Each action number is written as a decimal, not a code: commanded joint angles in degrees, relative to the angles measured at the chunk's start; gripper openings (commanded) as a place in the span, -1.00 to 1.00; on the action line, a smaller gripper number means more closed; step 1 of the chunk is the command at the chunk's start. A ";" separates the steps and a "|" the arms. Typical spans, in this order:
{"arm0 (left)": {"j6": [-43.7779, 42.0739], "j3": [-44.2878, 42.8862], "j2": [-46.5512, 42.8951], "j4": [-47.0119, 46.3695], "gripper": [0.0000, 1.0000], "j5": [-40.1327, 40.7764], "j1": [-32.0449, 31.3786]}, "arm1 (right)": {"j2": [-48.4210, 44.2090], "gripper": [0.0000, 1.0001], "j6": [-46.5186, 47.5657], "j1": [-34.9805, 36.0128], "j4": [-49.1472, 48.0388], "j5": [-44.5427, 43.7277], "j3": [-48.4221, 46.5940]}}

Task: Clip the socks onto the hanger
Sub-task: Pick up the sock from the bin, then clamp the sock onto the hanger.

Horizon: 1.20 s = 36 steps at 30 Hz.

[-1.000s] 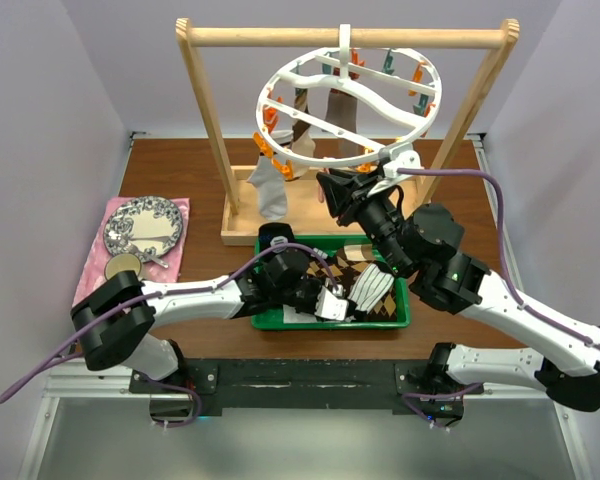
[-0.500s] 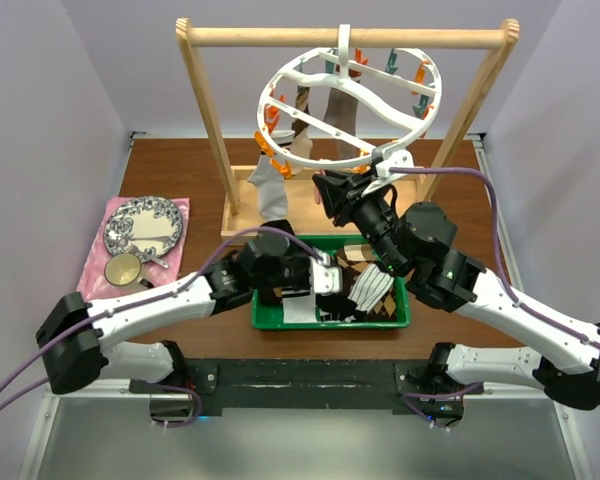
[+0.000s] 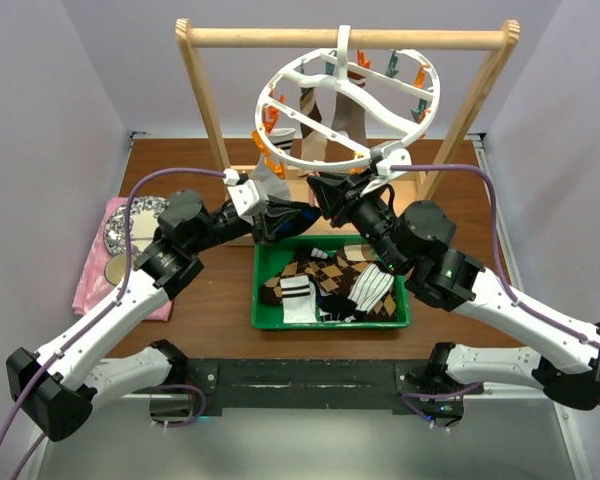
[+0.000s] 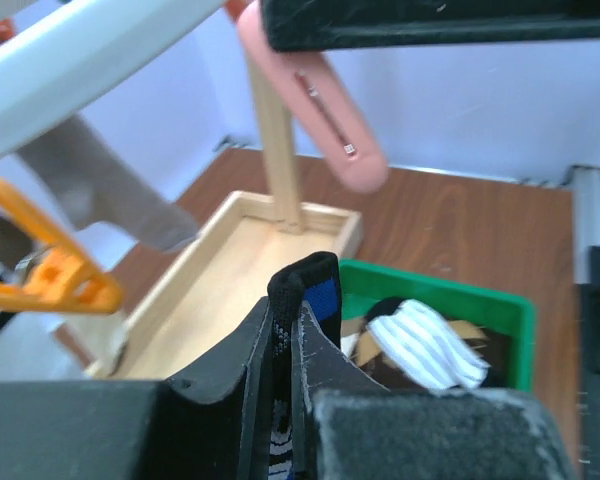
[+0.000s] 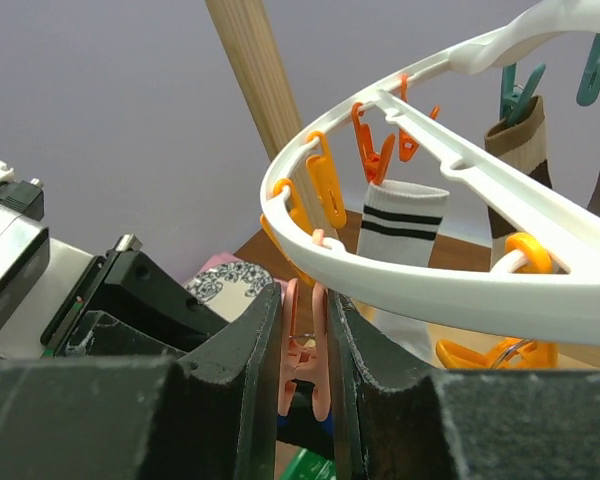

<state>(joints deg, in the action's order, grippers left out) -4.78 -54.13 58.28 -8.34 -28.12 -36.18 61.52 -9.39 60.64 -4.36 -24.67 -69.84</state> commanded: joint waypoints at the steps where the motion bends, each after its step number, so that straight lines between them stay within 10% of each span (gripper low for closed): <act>1: 9.95 0.69 -0.98 -7.29 -1.00 -12.65 1.38 | 0.18 -1.00 -2.39 0.79 0.76 9.18 -1.08; 36: 23.58 5.09 0.69 -26.03 -1.00 -27.51 7.80 | 0.53 -1.00 -6.26 -0.17 -3.28 18.95 -1.26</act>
<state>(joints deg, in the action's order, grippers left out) 18.48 -47.55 57.63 -31.48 -53.91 -28.62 61.49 -12.86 59.53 -7.64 -13.69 -70.17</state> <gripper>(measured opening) 0.133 0.239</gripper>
